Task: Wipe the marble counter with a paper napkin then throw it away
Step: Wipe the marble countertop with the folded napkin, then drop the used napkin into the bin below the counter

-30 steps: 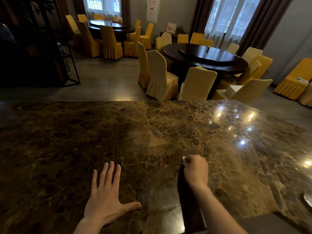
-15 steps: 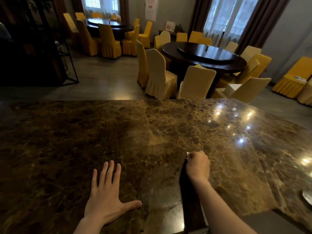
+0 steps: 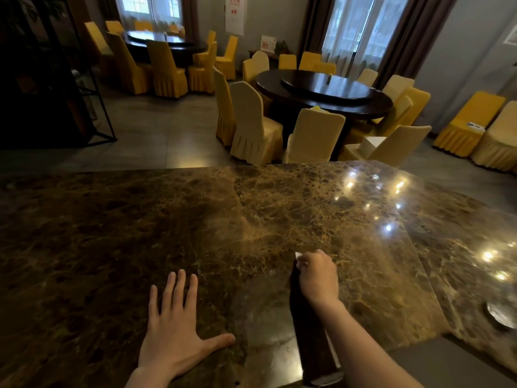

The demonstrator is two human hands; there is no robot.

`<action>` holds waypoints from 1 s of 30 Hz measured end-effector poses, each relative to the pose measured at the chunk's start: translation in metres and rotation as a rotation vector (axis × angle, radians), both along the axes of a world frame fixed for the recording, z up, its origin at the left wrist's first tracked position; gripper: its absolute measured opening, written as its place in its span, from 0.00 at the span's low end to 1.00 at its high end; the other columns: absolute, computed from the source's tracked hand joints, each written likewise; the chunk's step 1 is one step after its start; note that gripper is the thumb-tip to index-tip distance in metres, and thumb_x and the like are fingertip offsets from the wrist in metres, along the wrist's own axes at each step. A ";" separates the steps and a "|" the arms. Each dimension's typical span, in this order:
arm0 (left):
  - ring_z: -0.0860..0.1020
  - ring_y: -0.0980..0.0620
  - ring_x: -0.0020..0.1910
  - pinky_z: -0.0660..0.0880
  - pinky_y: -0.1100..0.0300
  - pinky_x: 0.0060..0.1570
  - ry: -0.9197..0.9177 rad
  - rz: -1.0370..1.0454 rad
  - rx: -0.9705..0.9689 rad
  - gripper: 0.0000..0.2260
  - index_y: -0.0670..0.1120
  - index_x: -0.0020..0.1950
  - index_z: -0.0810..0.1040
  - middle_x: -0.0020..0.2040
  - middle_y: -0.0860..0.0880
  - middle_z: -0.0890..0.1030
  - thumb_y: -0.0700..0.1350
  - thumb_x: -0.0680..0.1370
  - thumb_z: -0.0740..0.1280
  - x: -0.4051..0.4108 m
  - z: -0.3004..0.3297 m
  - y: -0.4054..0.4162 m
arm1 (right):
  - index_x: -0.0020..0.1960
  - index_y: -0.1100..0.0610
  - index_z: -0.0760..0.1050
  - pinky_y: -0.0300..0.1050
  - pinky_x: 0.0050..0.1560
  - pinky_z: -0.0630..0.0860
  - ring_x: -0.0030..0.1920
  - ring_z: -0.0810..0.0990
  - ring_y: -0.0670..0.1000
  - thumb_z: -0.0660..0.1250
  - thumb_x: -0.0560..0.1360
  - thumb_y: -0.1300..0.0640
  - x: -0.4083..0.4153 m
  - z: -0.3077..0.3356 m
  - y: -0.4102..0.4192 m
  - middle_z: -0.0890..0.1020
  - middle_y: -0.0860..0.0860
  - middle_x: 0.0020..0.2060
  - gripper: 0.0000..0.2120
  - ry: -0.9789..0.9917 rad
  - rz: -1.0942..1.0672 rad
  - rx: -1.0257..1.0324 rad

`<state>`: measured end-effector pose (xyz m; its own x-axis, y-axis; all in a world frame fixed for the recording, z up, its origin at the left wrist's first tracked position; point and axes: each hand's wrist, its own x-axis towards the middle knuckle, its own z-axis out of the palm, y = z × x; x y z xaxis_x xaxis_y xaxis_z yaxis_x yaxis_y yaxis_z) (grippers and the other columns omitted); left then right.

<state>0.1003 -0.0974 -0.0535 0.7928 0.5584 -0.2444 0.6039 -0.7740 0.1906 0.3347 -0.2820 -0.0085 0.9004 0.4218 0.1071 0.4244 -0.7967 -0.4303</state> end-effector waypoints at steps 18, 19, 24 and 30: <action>0.29 0.45 0.82 0.34 0.35 0.81 -0.099 -0.014 0.044 0.69 0.48 0.84 0.35 0.85 0.44 0.34 0.92 0.56 0.43 -0.002 -0.006 0.001 | 0.54 0.49 0.85 0.41 0.49 0.80 0.49 0.81 0.43 0.73 0.75 0.60 -0.113 -0.001 -0.035 0.85 0.44 0.47 0.10 0.114 0.339 0.133; 0.30 0.45 0.82 0.34 0.35 0.81 -0.099 -0.016 0.057 0.69 0.48 0.84 0.36 0.85 0.44 0.35 0.92 0.56 0.42 -0.002 -0.006 0.001 | 0.54 0.48 0.85 0.37 0.49 0.80 0.48 0.82 0.42 0.74 0.74 0.60 -0.115 0.001 -0.044 0.85 0.42 0.46 0.11 0.134 0.296 0.182; 0.36 0.44 0.84 0.37 0.36 0.82 -0.104 -0.007 0.086 0.69 0.48 0.85 0.41 0.86 0.44 0.41 0.91 0.56 0.39 -0.003 -0.003 -0.005 | 0.50 0.44 0.86 0.31 0.45 0.80 0.45 0.84 0.38 0.77 0.73 0.62 -0.136 0.004 -0.094 0.87 0.38 0.42 0.13 0.338 0.191 0.366; 0.40 0.45 0.85 0.41 0.39 0.84 -0.120 -0.021 0.089 0.64 0.47 0.85 0.43 0.86 0.44 0.43 0.89 0.61 0.42 -0.014 0.001 -0.014 | 0.43 0.40 0.83 0.34 0.43 0.81 0.43 0.83 0.38 0.78 0.72 0.60 -0.177 -0.039 -0.141 0.85 0.39 0.39 0.14 0.415 0.239 0.159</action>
<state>0.0859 -0.1114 -0.0525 0.8253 0.5563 -0.0974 0.5641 -0.8035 0.1903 0.1576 -0.4231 -0.0479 0.7609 0.6289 -0.1593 0.3545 -0.6087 -0.7097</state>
